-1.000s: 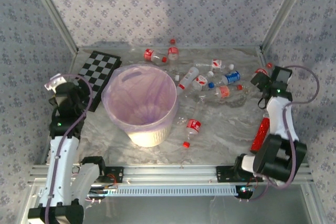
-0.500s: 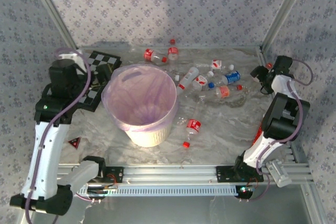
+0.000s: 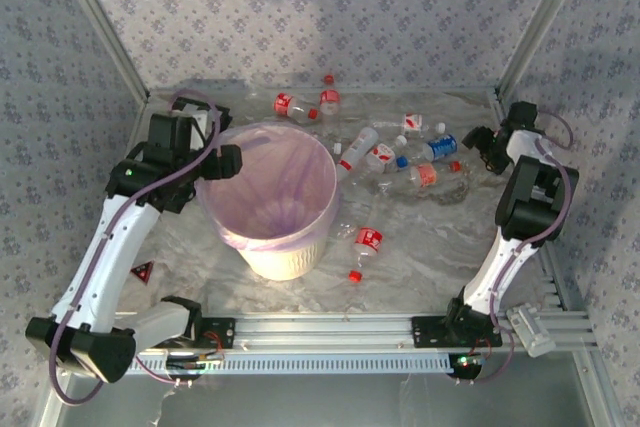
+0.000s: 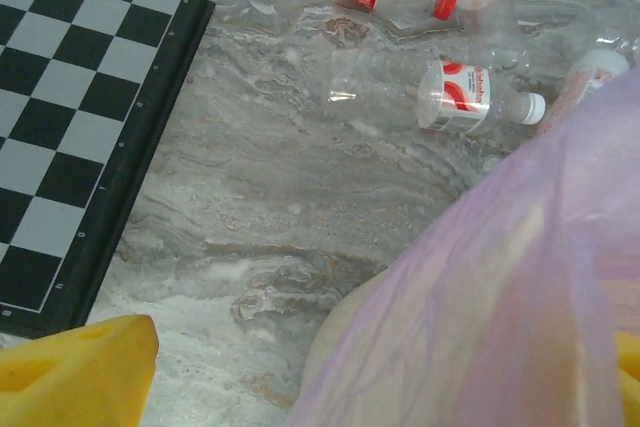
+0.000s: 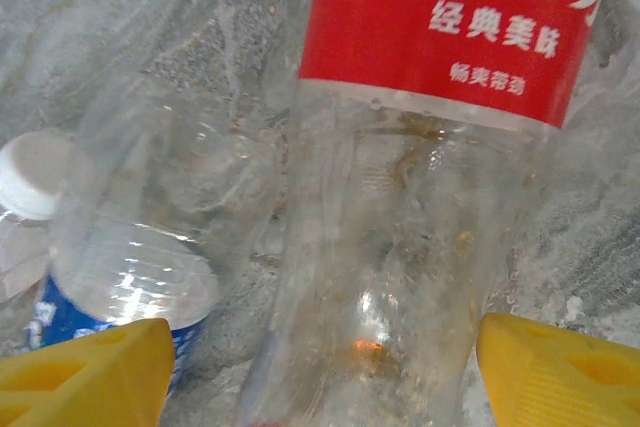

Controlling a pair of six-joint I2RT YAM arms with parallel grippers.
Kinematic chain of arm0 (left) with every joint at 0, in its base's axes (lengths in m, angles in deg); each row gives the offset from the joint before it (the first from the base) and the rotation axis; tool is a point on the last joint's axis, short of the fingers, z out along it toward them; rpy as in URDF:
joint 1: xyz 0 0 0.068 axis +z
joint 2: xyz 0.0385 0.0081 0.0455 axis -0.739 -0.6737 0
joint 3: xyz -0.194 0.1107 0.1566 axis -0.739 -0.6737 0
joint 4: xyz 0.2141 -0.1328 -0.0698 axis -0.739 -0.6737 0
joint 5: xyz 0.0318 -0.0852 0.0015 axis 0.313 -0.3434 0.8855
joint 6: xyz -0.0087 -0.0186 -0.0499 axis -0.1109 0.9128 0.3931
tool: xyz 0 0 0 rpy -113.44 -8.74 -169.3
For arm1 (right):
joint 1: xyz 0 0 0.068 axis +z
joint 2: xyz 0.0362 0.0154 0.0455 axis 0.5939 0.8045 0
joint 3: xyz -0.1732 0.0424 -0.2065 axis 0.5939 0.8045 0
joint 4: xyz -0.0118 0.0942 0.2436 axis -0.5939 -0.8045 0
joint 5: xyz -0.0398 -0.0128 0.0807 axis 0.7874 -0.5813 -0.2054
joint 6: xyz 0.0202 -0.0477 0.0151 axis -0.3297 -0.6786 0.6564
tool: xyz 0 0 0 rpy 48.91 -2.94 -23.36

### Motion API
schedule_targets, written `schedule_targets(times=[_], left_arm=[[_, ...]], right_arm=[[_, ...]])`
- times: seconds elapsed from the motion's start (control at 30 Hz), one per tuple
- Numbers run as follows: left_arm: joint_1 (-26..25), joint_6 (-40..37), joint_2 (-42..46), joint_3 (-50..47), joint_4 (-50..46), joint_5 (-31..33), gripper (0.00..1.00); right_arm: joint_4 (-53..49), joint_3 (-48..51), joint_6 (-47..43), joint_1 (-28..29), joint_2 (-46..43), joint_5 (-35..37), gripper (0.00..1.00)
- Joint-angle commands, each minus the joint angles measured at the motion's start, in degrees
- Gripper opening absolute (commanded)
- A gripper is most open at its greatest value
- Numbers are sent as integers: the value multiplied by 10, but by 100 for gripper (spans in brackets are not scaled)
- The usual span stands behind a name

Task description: Put the plastic bottles in the bin

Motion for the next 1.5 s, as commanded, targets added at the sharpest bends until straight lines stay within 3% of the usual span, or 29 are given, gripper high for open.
schedule_targets(times=[0.0, 0.23, 0.4, 0.63, 0.87, 0.97, 1.03, 1.1, 1.17, 1.27, 1.47], left_arm=[[5, 24, -1, -28, 14, -52, 91], [9, 60, 4, -68, 42, -83, 92], [22, 70, 22, -59, 44, -94, 90], [26, 37, 12, 20, 4, -67, 89], [26, -7, -7, 147, -39, -33, 99], [11, -18, -15, 203, -54, -2, 100], [-6, -10, -17, 229, -35, -18, 100], [-21, 12, -22, 244, -1, -81, 100], [-29, 50, -38, 255, 37, -184, 100], [-61, 94, -71, 267, 82, -277, 99], [-162, 111, -142, 306, 135, -275, 98]], right_arm=[[-29, -18, -11, -1, 26, 14, 81], [-26, -9, -20, -3, 42, 19, 71], [-27, 0, -23, -7, 16, 14, 45], [-58, 8, -36, -1, -86, 9, 39], [-88, 54, -46, 31, -228, -4, 37], [-103, 71, -81, 76, -291, -56, 37], [-93, 84, -110, 122, -336, -118, 36], [-78, 92, -128, 172, -377, -186, 36], [-86, 91, -148, 231, -415, -223, 36], [-76, 103, -178, 322, -472, -199, 35], [-80, 89, -191, 432, -520, -174, 34]])
